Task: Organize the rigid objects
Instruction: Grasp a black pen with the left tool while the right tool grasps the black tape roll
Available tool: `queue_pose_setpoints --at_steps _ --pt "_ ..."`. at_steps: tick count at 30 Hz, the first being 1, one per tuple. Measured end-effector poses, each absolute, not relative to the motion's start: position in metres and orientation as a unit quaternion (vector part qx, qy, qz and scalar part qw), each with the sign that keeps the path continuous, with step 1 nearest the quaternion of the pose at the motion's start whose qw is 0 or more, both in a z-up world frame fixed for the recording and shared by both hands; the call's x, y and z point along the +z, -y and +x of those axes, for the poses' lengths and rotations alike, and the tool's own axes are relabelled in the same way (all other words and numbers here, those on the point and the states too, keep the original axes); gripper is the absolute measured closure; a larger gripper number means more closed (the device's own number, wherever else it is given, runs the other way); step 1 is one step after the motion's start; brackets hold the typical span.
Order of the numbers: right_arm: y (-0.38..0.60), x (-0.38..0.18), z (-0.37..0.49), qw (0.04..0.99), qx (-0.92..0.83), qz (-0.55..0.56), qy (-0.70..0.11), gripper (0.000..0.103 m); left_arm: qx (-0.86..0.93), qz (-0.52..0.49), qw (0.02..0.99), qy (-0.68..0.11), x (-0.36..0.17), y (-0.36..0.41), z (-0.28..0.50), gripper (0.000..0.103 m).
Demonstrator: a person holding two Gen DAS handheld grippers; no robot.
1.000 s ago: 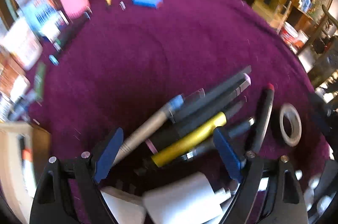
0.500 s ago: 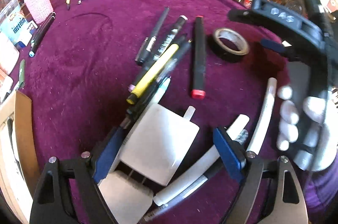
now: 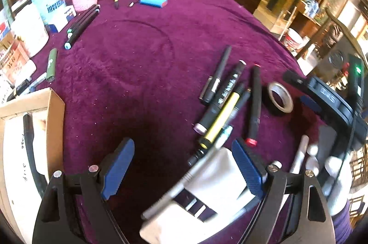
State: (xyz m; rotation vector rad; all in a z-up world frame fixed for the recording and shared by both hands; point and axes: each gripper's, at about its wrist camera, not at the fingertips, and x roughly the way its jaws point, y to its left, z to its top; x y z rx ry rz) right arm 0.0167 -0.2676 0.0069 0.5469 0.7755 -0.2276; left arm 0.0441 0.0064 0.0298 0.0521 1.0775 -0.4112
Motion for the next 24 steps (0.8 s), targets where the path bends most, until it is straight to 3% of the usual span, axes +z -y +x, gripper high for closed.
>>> queue_pose_setpoints --at_steps 9,13,20,24 --pt "0.268 0.007 0.016 0.883 -0.107 0.266 -0.372 0.001 -0.208 0.077 0.843 -0.490 0.031 0.052 0.091 0.035" --pt "0.268 0.006 0.016 0.883 -0.108 0.264 -0.374 0.001 -0.192 0.116 0.849 -0.479 0.016 0.069 0.118 0.049" --pt "0.267 0.006 0.018 0.882 -0.111 0.257 -0.380 0.001 -0.222 0.125 0.834 -0.489 0.011 0.069 0.125 0.051" --pt "0.267 0.006 0.019 0.881 -0.112 0.257 -0.381 0.001 -0.215 0.192 0.838 -0.464 0.004 0.087 0.119 0.051"
